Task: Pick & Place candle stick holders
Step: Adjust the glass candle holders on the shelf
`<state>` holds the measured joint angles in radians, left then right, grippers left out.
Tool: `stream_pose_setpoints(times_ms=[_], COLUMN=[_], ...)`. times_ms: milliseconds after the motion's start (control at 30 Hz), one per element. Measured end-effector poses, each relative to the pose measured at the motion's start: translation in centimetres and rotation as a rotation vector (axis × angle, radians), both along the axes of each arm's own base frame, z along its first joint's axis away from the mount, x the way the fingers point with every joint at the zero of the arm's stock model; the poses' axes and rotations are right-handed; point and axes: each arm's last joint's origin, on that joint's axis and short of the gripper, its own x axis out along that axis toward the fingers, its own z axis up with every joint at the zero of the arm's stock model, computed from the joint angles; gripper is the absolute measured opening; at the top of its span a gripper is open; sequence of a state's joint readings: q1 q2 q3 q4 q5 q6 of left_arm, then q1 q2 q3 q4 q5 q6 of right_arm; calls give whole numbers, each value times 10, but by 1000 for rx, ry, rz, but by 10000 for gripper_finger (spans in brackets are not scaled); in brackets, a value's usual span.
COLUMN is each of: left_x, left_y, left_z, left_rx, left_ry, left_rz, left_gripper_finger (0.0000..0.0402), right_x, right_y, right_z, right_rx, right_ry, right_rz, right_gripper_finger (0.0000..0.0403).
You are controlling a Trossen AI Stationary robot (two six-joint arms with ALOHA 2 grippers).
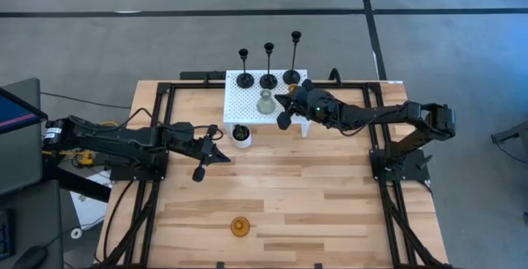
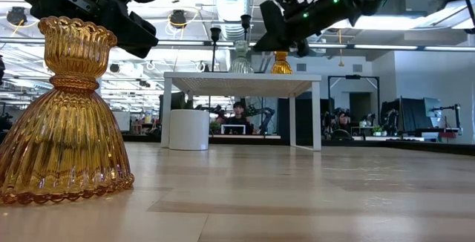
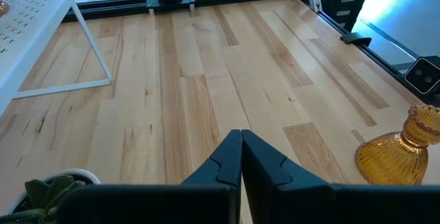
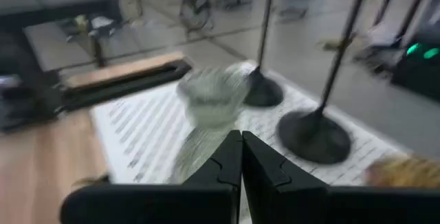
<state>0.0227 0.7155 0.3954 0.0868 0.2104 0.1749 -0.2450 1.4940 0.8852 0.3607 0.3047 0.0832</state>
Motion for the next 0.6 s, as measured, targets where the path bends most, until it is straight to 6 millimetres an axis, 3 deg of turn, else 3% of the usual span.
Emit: stream_pose_setpoints(times_ms=[167,600], left_x=[0,0], left_y=[0,0], left_z=[0,0], left_rx=[0,0], left_ry=[0,0], left_rz=[0,0], left_gripper_finger=[8,8], right_x=[3,7], right_y=[10,30], right_z=[-2,8], right_rx=[92,92], right_ry=[-16,-92], right_rz=[162,231], right_gripper_finger=[0,0])
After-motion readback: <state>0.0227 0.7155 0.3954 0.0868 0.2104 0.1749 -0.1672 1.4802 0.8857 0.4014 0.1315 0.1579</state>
